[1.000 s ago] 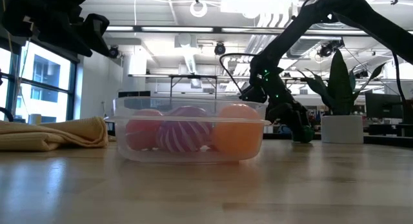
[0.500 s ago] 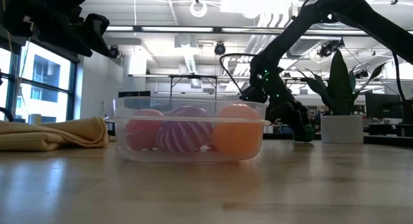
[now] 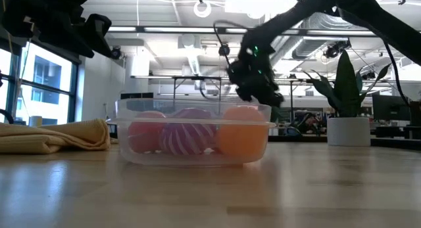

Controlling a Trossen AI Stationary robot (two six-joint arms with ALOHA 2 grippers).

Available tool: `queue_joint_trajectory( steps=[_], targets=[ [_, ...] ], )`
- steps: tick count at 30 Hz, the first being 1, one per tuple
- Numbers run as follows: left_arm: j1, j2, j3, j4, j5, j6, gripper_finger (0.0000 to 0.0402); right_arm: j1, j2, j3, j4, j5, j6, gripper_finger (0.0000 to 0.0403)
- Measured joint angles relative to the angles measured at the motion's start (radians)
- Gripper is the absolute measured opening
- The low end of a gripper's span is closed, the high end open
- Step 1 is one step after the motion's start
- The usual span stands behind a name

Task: Pick and placing Produce into tupperware
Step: Put the green bell pepper into the transparent bin

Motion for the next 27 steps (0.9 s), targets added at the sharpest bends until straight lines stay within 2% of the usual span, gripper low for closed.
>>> queue_joint_trajectory(
  steps=[7,14,19,24,27],
  targets=[
    [0.000,0.000,0.000,0.000,0.000,0.000,0.0221,0.110,0.000,0.247,0.000,-0.188,-0.041,0.0229],
    [0.000,0.000,0.000,0.000,0.000,0.000,0.0221,0.265,-0.001,0.432,0.004,-0.290,-0.046,0.0229],
    [0.000,0.000,0.000,0.000,0.000,0.000,0.0221,0.411,-0.001,0.474,0.009,-0.295,-0.036,0.0229],
    [0.000,0.000,0.000,0.000,0.000,0.000,0.0221,0.573,-0.002,0.450,0.048,-0.273,0.014,0.0229],
    [0.000,0.000,0.000,0.000,0.000,0.000,0.0221,0.670,-0.002,0.422,0.109,-0.205,0.053,0.0229]
  ],
)
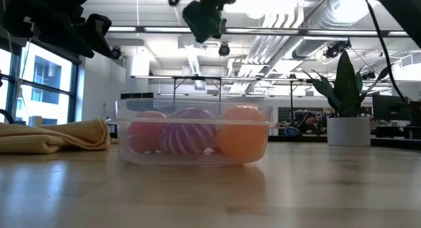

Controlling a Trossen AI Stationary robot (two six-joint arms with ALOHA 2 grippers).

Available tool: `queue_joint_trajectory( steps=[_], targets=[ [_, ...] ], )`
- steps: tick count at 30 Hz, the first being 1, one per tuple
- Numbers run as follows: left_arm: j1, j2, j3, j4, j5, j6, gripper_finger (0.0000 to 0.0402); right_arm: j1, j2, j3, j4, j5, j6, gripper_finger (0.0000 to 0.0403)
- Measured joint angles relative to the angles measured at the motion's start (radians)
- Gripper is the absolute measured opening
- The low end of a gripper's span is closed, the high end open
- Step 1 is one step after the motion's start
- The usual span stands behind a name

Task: Pick and placing Produce into tupperware
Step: Put the green bell pepper into the transparent bin

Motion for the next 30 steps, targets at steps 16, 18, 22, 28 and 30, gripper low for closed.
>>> queue_joint_trajectory(
  steps=[16,18,22,28,30],
  targets=[
    [0.000,0.000,0.000,0.000,0.000,0.000,0.0221,0.173,0.000,-0.381,0.287,0.284,0.238,0.0229],
    [0.000,0.000,0.000,0.000,0.000,0.000,0.0221,0.177,0.000,-0.414,0.313,0.292,0.250,0.0229],
    [0.000,0.000,0.000,0.000,0.000,0.000,0.0221,0.186,0.000,-0.445,0.334,0.305,0.252,0.0229],
    [0.000,0.000,0.000,0.000,0.000,0.000,0.0221,0.189,0.000,-0.439,0.335,0.343,0.250,0.0229],
    [0.000,0.000,0.000,0.000,0.000,0.000,0.0221,0.189,0.000,-0.438,0.335,0.344,0.250,0.0229]
  ],
)
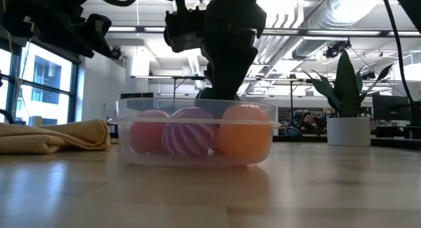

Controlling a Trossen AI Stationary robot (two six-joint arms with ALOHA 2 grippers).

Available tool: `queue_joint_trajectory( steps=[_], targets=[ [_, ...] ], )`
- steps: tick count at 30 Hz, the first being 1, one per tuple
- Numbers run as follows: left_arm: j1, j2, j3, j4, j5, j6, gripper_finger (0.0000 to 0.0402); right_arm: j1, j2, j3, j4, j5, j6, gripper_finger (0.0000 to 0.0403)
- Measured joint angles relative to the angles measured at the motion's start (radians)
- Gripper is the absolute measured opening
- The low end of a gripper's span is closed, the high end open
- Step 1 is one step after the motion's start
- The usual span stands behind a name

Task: Pick and placing Produce into tupperware
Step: Put the green bell pepper into the transparent bin

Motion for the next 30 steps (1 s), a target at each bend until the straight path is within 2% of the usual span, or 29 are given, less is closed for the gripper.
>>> queue_joint_trajectory(
  steps=[14,30],
  targets=[
    [0.000,0.000,0.000,0.000,0.000,0.000,0.0221,0.000,0.000,0.000,-0.002,-0.024,0.026,0.0229],
    [0.000,0.000,0.000,0.000,0.000,0.000,0.0221,0.000,0.000,0.001,-0.004,0.012,0.037,0.0230]
  ],
)
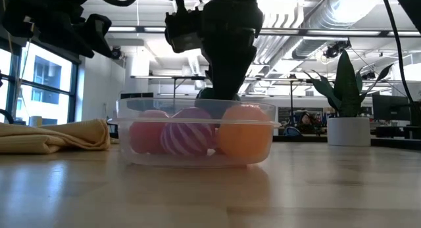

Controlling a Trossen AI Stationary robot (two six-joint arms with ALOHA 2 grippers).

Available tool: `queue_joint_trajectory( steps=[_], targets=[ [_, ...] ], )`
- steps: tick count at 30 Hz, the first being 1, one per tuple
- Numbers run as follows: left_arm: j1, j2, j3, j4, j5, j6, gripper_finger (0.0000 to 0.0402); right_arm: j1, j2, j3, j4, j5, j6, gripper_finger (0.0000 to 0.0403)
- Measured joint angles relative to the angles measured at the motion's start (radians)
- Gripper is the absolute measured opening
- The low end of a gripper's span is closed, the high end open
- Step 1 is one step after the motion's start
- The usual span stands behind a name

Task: Pick and placing Produce into tupperware
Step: Put the green bell pepper into the transparent bin

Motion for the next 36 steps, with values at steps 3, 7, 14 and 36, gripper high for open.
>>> queue_joint_trajectory(
  steps=[3,7,14,36],
  targets=[
    [0.000,0.000,0.000,0.000,0.000,0.000,0.0221,-0.002,0.000,0.000,0.003,0.011,0.015,0.0230],
    [0.000,0.000,0.000,0.000,0.000,0.000,0.0221,-0.001,0.000,0.000,0.011,0.014,0.018,0.0230],
    [0.000,0.000,0.000,0.000,0.000,0.000,0.0221,-0.001,0.000,0.000,0.014,0.006,0.002,0.0230],
    [0.000,0.000,0.000,0.000,0.000,0.000,0.0221,-0.029,0.000,0.000,0.054,-0.185,-0.020,0.0230]
  ],
)
